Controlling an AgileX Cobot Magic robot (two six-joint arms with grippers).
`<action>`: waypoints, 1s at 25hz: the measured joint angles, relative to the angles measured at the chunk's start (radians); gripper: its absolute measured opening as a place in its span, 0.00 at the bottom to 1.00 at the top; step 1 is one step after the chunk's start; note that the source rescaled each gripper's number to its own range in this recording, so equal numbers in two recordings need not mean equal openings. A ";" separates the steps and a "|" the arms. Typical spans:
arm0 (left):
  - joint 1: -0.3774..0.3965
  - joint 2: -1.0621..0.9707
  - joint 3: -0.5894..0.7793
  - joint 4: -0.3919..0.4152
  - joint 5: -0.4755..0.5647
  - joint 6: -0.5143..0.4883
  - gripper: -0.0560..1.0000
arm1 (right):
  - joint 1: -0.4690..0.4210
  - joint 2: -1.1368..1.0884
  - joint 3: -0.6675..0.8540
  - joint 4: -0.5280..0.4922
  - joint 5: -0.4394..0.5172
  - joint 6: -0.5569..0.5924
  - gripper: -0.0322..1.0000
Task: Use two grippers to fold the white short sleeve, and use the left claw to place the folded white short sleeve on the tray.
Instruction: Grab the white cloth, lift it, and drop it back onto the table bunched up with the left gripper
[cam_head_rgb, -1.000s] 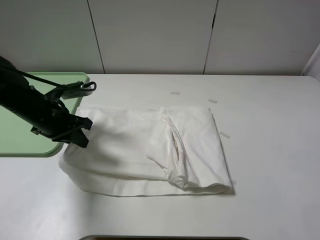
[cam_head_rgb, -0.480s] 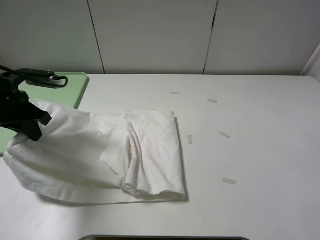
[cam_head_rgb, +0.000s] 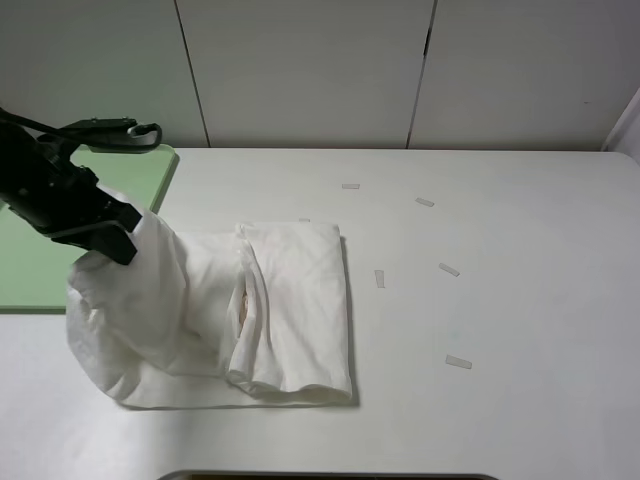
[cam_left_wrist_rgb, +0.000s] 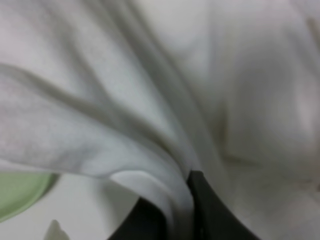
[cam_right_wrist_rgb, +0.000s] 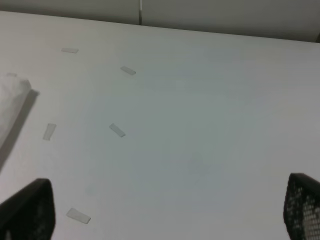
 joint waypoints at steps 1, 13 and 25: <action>0.000 0.000 0.000 0.000 0.000 0.000 0.12 | 0.000 0.000 0.000 0.000 0.000 0.000 1.00; -0.179 0.045 0.000 -0.221 -0.041 0.096 0.12 | 0.000 0.000 0.000 0.000 0.001 0.000 1.00; -0.312 0.198 0.000 -0.674 -0.157 0.401 0.12 | 0.000 0.000 0.000 0.000 0.001 0.000 1.00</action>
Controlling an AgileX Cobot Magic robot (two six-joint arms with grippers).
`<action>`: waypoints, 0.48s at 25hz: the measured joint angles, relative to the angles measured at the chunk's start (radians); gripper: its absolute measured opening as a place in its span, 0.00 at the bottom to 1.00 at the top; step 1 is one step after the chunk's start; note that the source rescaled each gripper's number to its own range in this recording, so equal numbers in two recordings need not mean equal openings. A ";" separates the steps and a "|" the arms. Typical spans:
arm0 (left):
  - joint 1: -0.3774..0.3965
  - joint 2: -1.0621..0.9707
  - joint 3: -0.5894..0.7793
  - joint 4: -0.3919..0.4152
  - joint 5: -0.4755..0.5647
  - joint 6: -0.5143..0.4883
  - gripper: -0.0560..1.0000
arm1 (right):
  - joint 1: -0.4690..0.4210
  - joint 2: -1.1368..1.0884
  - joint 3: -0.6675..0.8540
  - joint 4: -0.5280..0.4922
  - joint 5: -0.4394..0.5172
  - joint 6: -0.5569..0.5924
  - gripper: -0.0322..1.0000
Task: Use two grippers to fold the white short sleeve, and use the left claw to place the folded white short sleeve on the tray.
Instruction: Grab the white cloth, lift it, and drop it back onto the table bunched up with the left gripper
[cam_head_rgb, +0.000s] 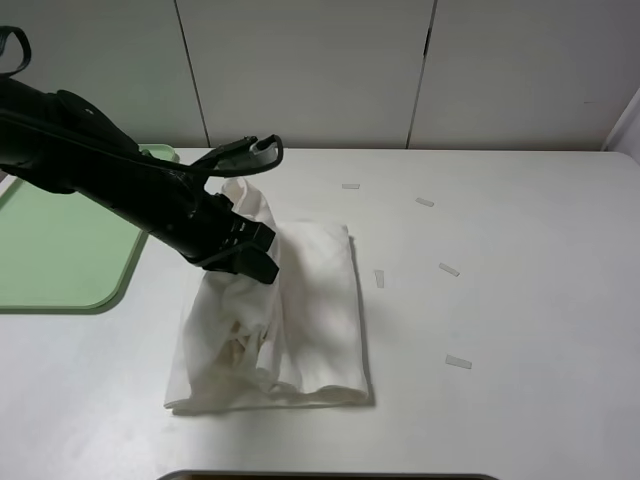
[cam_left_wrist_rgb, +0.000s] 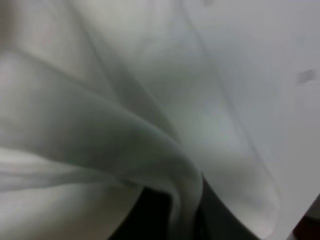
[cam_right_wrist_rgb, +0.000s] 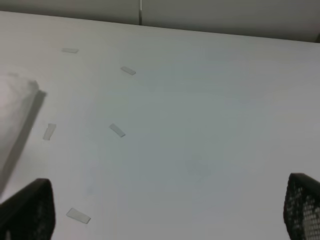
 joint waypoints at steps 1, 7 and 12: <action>-0.006 0.000 0.000 -0.040 0.000 0.033 0.12 | 0.000 0.000 0.000 0.000 0.000 0.000 1.00; -0.026 0.000 0.000 -0.155 0.040 0.125 0.12 | 0.000 0.000 0.000 0.000 0.000 0.000 1.00; -0.026 -0.011 0.000 -0.167 0.050 0.133 0.12 | 0.000 0.000 0.000 0.000 0.000 0.000 1.00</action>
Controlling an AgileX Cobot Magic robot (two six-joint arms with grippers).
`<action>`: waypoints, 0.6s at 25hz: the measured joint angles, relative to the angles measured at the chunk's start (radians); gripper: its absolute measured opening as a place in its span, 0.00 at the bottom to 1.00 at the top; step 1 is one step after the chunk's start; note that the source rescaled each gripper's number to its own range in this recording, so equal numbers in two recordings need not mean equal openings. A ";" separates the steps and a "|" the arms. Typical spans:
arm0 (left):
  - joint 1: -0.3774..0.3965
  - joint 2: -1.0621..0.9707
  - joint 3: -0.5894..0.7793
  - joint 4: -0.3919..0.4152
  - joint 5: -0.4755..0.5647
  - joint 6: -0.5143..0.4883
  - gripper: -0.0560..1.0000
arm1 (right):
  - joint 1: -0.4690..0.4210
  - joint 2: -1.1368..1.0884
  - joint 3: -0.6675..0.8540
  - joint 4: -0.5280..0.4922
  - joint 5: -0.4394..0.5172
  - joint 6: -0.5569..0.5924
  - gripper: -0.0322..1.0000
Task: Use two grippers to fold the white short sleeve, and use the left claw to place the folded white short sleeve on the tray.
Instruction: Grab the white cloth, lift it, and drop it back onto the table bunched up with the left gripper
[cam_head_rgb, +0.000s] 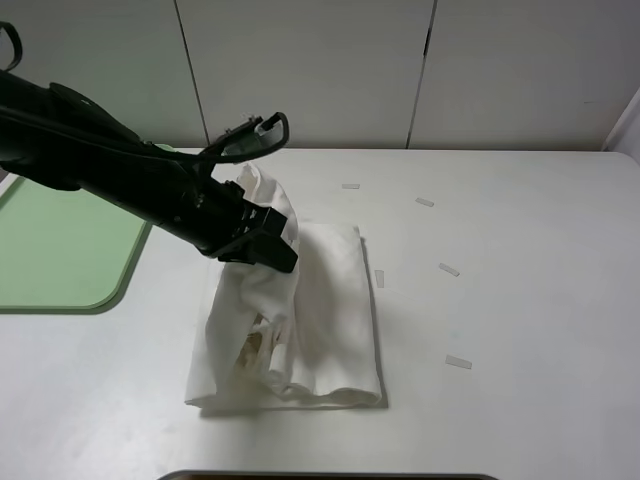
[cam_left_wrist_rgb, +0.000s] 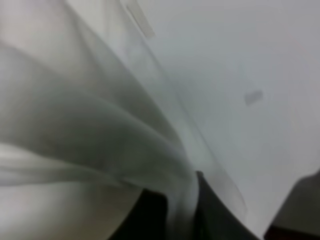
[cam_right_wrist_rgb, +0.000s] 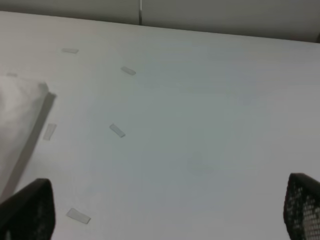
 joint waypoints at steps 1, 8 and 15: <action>0.000 -0.006 0.000 -0.001 -0.010 0.000 0.12 | 0.000 0.000 0.000 0.000 0.000 0.000 1.00; -0.011 -0.017 -0.041 -0.038 -0.069 0.011 0.12 | 0.000 0.000 0.000 0.000 -0.001 0.000 1.00; -0.015 -0.017 -0.042 -0.086 -0.103 0.083 0.12 | 0.000 0.000 0.000 0.000 -0.001 0.000 1.00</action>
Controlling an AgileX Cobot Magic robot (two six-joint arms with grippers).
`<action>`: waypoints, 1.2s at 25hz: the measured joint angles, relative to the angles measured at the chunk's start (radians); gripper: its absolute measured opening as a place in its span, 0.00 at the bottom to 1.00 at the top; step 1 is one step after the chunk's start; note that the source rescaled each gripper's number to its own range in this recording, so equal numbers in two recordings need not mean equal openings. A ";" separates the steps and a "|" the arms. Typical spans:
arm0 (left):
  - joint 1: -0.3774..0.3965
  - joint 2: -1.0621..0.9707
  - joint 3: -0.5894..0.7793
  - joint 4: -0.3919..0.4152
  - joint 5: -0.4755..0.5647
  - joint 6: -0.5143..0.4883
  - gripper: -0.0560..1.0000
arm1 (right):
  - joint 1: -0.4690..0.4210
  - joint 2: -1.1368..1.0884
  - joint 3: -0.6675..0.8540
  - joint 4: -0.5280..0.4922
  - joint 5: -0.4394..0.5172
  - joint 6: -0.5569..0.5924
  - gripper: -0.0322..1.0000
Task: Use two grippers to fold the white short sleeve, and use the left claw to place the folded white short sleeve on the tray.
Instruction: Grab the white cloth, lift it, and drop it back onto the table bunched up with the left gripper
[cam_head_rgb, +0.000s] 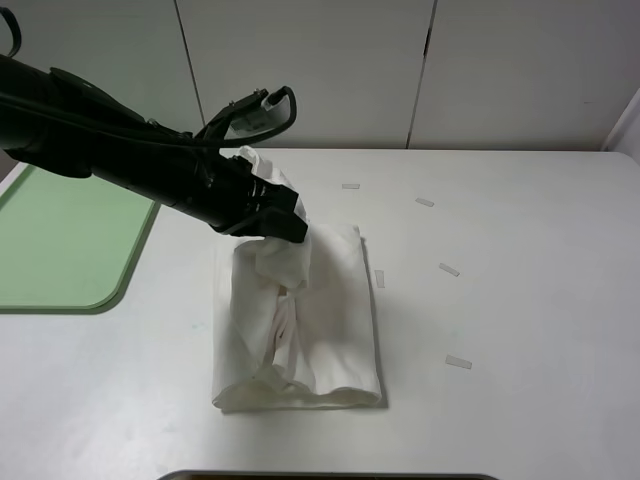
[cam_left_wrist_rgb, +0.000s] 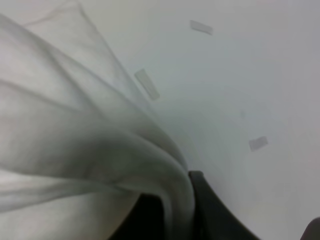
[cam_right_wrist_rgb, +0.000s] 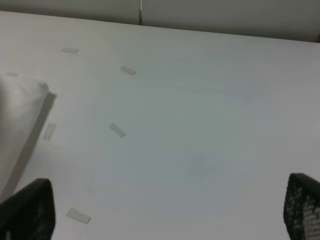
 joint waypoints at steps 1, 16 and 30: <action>-0.003 0.000 0.000 0.000 0.000 0.007 0.12 | 0.000 0.000 0.000 0.000 0.000 0.000 1.00; -0.068 0.142 -0.019 -0.229 0.027 0.186 0.12 | 0.000 0.000 0.000 0.001 0.001 0.000 1.00; -0.142 0.150 -0.044 -0.351 0.159 0.384 0.73 | 0.000 0.000 0.000 0.001 0.001 0.000 1.00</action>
